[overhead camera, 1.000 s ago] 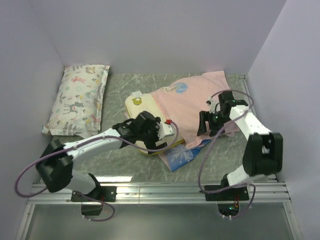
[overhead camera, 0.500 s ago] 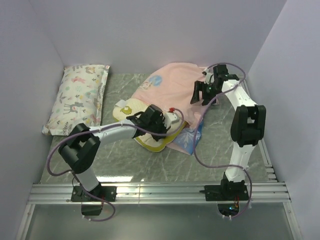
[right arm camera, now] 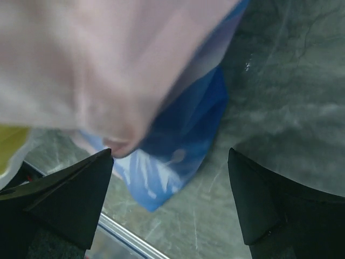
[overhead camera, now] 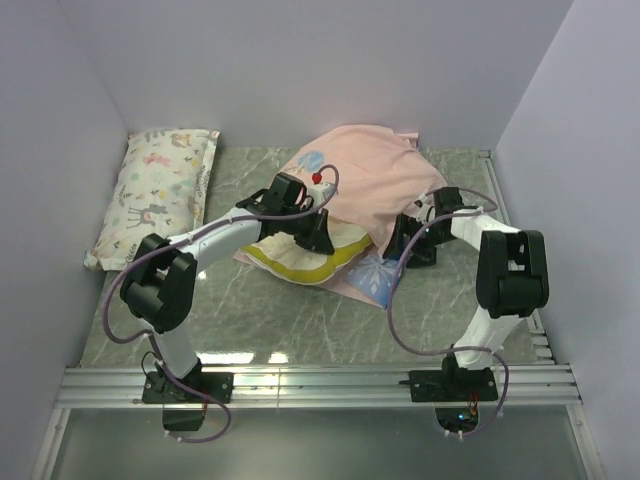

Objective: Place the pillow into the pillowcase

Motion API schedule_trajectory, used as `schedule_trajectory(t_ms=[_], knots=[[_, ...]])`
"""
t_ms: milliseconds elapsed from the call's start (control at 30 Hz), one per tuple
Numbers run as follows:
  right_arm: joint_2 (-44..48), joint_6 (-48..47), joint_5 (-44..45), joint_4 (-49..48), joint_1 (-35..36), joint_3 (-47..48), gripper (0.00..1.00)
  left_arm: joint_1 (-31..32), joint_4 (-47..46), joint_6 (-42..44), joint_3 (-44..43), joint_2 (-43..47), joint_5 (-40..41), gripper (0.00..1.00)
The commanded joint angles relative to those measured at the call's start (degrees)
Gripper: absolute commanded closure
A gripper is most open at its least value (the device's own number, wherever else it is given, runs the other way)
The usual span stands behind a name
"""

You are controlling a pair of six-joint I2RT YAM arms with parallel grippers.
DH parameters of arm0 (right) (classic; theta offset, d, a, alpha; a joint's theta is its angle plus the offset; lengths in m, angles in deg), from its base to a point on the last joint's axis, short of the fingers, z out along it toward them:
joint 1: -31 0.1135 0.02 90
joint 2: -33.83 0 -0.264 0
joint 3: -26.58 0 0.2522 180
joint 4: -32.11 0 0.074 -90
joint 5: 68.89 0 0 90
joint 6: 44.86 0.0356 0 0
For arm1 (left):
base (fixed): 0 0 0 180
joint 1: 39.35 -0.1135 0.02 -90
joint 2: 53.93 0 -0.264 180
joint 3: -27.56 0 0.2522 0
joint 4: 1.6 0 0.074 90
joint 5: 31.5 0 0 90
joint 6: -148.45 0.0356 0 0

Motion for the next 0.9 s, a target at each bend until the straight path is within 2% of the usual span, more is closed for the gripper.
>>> schedule_trajectory(t_ms=[0,100,133,167,200,233,267,300,400,433,467,533,600,667,700,733,767,800,833,867], knots=[[-3.0,3.5,-4.2,-9.7,0.1,-0.1,0.07,-1.4,-4.6,-4.8,-3.8,-0.2,-5.7,1.0],[-5.3,5.1,-6.1,-13.7,0.1,-0.7,0.16,-3.4,-7.6,-9.0,-3.5,-0.1,-7.5,1.0],[-5.5,6.2,-7.3,-14.9,0.3,-1.3,0.25,-3.9,-8.7,-10.1,-3.3,0.0,-7.9,1.0],[-5.8,6.8,-9.4,-15.8,1.5,-1.5,0.42,-4.9,-10.7,-13.3,-2.4,0.3,-8.3,1.0],[-6.1,7.3,-16.0,-15.7,2.9,-1.0,0.79,-5.6,-14.6,-15.3,-2.1,0.3,-8.4,1.0],[-5.7,8.2,-20.6,-15.0,4.4,0.8,0.93,-6.2,-16.7,-17.3,-2.1,0.3,-8.3,1.0],[-4.7,8.7,-24.5,-13.8,9.2,1.9,1.0,-7.5,-18.5,-22.0,-2.1,0.8,-7.5,1.0],[-0.9,9.4,-34.9,-12.9,11.9,2.9,1.0,-8.2,-24.5,-24.5,-2.3,1.4,-6.9,1.0],[10.2,14.4,-45.8,-13.7,21.9,6.4,1.0,-10.0,-31.2,-31.7,-2.8,5.0,-1.2,1.0],[12.2,8.6,-47.8,-10.2,23.4,10.7,1.0,-10.1,-33.1,-32.7,-3.3,5.7,-0.6,1.0],[13.3,6.6,-48.6,-6.8,23.7,12.3,1.0,-10.8,-33.2,-35.0,-4.6,6.0,-0.2,1.0],[12.8,6.9,-52.0,-5.6,19.9,12.2,1.0,-11.0,-33.0,-35.7,-3.5,6.7,0.3,1.0],[8.2,5.9,-50.5,-2.8,15.4,9.9,1.0,-9.0,-28.9,-29.0,-1.1,6.8,2.9,1.0],[1.5,-7.6,-50.0,7.2,13.8,10.8,1.0,-5.3,-20.4,-18.9,3.2,5.8,4.2,1.0],[-0.9,-14.6,-49.8,19.7,13.6,13.0,1.0,-4.1,-16.2,-15.2,4.4,5.2,5.6,1.0],[-3.2,-27.5,-50.1,26.3,13.6,14.2,1.0,-2.9,-13.7,-11.9,6.0,4.8,6.1,1.0],[-7.2,-33.8,-51.5,32.7,13.6,15.2,1.0,-0.3,-8.4,-5.4,8.2,3.7,6.8,1.0],[-8.8,-39.2,-51.4,42.8,13.6,17.1,1.0,0.7,-6.6,-2.8,9.1,3.0,9.6,1.0],[-10.2,-47.5,-50.8,46.9,13.3,17.8,1.0,1.0,-6.0,-0.5,10.3,2.8,9.9,1.0],[-11.5,-50.5,-50.3,50.7,13.1,18.2,0.97,1.2,-4.6,0.5,12.1,1.7,10.0,1.0]])
